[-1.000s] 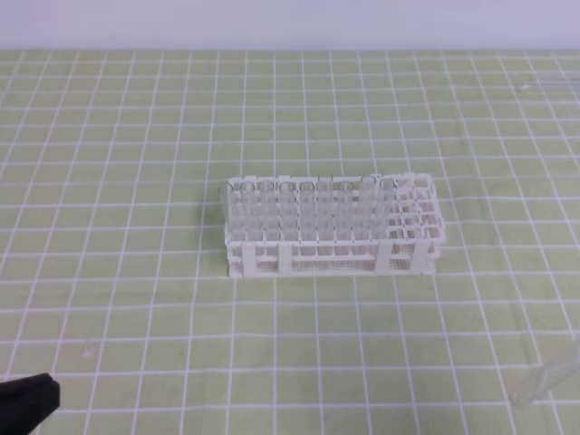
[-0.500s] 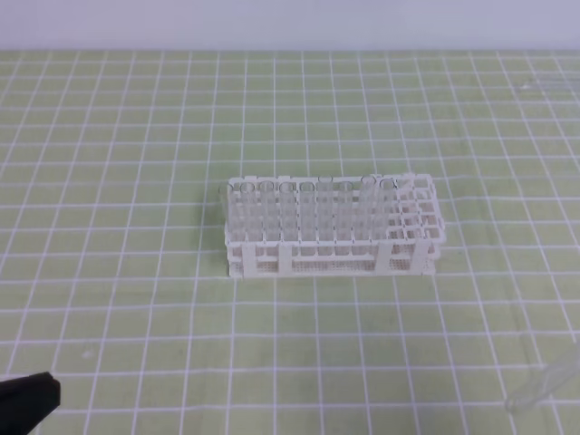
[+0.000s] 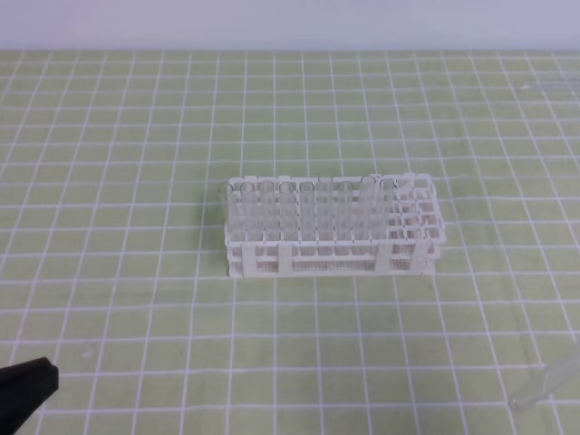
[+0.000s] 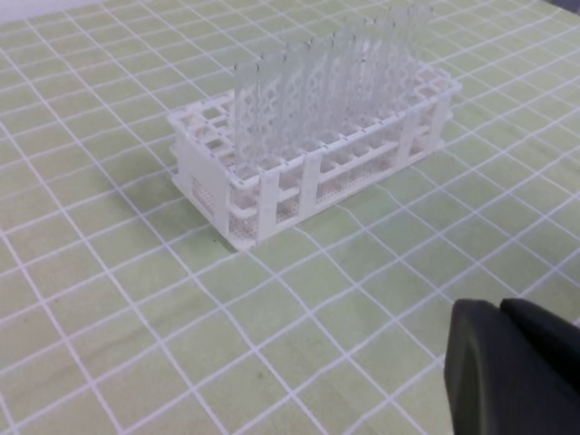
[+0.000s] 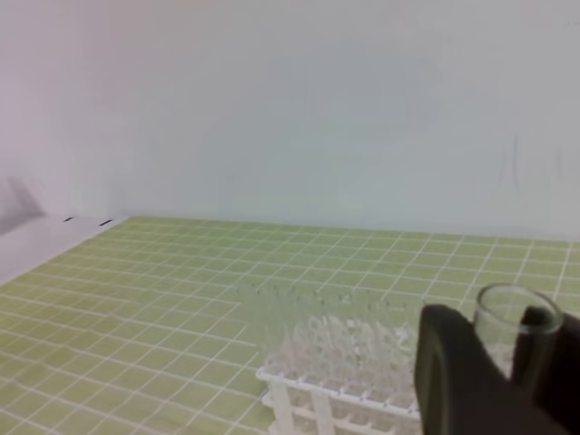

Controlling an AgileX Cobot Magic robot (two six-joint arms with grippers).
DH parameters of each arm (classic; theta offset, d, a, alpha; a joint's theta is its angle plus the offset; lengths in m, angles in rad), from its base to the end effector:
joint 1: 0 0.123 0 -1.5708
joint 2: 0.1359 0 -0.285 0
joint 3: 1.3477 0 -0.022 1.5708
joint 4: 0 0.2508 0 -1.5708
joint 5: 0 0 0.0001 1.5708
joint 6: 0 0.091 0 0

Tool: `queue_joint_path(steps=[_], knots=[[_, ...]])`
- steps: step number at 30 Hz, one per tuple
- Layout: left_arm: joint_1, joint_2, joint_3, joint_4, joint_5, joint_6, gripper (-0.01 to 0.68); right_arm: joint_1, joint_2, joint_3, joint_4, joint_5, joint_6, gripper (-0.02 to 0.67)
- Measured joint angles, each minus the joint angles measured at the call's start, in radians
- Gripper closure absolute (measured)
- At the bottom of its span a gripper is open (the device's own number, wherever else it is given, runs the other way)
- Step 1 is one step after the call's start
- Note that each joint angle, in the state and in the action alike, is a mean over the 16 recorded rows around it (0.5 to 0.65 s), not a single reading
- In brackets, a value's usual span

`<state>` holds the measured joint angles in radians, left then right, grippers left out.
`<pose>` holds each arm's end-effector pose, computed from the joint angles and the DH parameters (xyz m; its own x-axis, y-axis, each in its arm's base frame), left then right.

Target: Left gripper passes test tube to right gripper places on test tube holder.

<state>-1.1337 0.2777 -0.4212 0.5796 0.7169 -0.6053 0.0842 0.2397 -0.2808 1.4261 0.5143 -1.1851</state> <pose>0.0535 -0.0372 0.2832 -0.2660 0.2467 -0.9319 0.6733 0.7394 0.0036 0.0562 0.0493 0.2852 -0.0760 0.1848 -0.9798 -0.5548 0.8087 0.1955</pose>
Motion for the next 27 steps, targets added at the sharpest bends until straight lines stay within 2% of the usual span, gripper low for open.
queue_joint_path(steps=[10, 16, 20, 27], knots=[[0.002, 0.001, 0.000, 0.001, 0.000, -0.003, 0.675, 0.000, 0.002, -0.048, -0.130, -0.048, 0.051, 0.547], [0.003, 0.003, 0.001, 0.005, -0.001, -0.004, 0.675, 0.000, 0.019, -0.099, -0.291, -0.080, 0.143, 0.547], [0.003, 0.003, 0.001, 0.007, -0.003, -0.005, 0.675, 0.000, 0.042, -0.131, -0.488, -0.133, 0.354, 0.547], [0.011, 0.003, 0.001, 0.006, -0.004, -0.007, 0.675, 0.001, 0.124, -0.173, -1.039, -0.319, 1.000, 0.547]])
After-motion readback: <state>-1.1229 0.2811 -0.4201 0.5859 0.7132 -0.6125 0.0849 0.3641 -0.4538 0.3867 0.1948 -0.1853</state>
